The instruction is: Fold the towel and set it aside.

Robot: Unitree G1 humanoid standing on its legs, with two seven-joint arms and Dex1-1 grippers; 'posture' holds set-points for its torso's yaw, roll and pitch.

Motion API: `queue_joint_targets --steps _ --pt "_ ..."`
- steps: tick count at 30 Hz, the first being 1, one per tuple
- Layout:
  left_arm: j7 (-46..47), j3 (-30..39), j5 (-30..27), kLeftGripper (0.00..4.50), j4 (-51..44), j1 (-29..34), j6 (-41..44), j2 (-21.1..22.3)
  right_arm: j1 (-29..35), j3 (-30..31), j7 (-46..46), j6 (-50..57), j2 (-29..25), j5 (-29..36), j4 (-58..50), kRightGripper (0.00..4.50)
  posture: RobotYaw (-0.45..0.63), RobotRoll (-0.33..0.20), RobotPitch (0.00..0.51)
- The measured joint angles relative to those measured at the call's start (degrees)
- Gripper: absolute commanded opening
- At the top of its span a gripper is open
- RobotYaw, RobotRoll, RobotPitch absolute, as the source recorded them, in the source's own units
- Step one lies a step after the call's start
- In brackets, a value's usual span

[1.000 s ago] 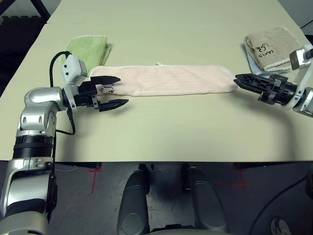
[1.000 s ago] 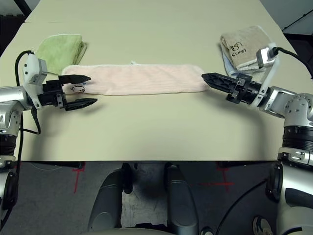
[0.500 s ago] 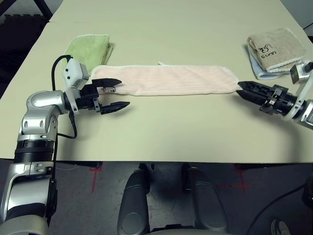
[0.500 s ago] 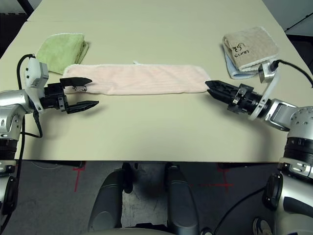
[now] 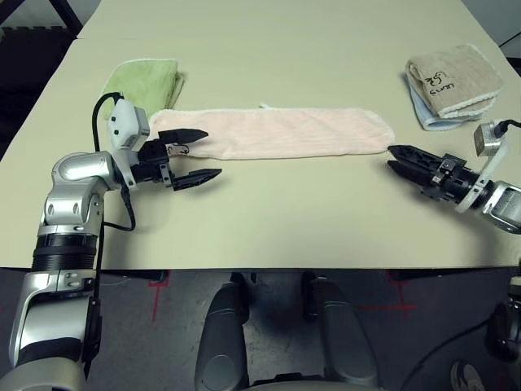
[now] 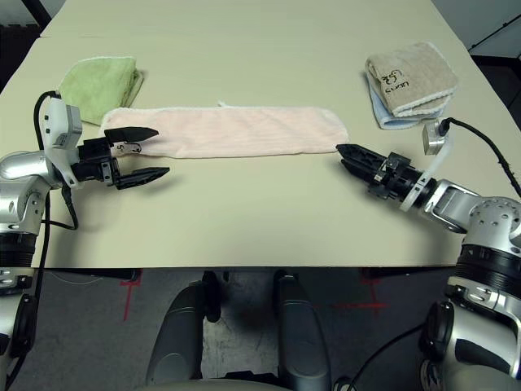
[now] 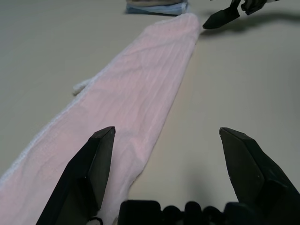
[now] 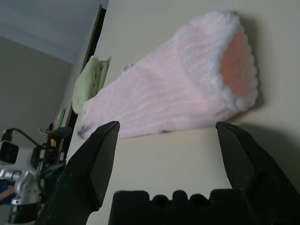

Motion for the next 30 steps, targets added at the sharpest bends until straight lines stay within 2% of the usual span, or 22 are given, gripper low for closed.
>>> queue_joint_targets --steps 6,14,17,19,22,25,26,30 --pt "0.6 0.0 -0.8 4.5 -2.5 1.9 1.6 0.0 -3.8 1.1 -2.8 -2.7 0.5 -1.8 5.2 4.47 -0.07 0.0 0.253" --pt "0.9 0.0 -1.1 4.5 -2.7 2.3 2.3 0.5 -4.0 1.4 -3.7 -3.6 0.8 -2.0 5.7 4.47 -0.08 0.0 0.253" --pt "0.9 0.0 -1.1 4.5 -2.7 2.3 2.3 0.6 -3.9 1.3 -4.6 -3.6 1.2 -1.7 5.6 3.84 -0.08 0.0 0.254" --pt "0.9 0.0 -1.1 4.5 -2.7 2.3 2.3 0.6 -3.5 1.2 -5.4 -3.6 1.2 -1.7 5.6 3.07 -0.08 0.0 0.254" --pt "0.9 -0.1 -1.1 4.5 -2.7 2.2 2.3 0.6 -2.7 0.6 -6.3 -2.4 1.0 -0.9 4.9 3.22 -0.08 0.0 0.254" --pt "0.9 -0.1 -1.1 4.5 -2.7 2.0 2.3 0.6 -1.2 -1.0 -7.0 0.6 -0.3 1.1 2.3 4.27 -0.08 0.0 0.254" --pt "0.9 -0.1 -1.1 4.5 -2.6 2.0 2.3 0.6 -0.5 -1.6 -7.3 1.7 -0.9 1.9 1.1 4.47 -0.08 0.0 0.254" --pt "0.9 -0.1 -1.1 4.5 -2.4 1.9 2.3 0.6 1.0 -3.1 -9.0 3.8 -1.4 3.4 -0.8 4.47 -0.1 0.0 0.254"
